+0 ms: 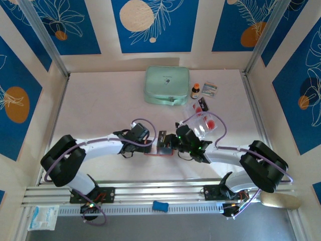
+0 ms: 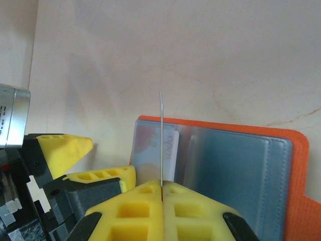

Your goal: Put the credit cards into the card holder

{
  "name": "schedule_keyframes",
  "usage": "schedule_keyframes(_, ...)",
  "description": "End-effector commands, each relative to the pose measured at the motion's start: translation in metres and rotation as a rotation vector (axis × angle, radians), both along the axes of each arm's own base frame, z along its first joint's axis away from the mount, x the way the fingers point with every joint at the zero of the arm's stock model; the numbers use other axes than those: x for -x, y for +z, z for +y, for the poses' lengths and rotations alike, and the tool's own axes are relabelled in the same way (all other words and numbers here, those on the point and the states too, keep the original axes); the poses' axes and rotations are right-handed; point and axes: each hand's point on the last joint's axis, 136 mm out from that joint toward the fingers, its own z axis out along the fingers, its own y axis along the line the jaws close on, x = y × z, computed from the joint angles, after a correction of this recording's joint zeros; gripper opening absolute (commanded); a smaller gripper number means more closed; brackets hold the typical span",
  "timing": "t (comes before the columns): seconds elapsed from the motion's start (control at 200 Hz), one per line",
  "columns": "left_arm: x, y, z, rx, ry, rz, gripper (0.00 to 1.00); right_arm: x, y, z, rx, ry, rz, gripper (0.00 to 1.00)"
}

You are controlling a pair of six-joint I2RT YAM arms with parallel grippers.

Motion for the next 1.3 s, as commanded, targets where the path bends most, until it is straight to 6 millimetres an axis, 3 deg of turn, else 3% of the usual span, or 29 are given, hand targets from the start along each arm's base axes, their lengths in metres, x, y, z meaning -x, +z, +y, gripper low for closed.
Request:
schedule_keyframes(0.0,0.005,-0.007,0.016,-0.04,0.032,0.012,1.0,-0.004,0.0,0.0,0.0,-0.026,-0.016,0.0)
schedule_keyframes(0.91,0.008,-0.009,0.019,-0.035,0.041,0.014,1.0,-0.006,-0.008,0.004,-0.004,-0.035,-0.009,0.0)
schedule_keyframes(1.295,0.009,-0.01,0.02,-0.036,0.044,0.016,1.0,-0.001,-0.023,0.003,0.009,-0.035,0.023,0.0)
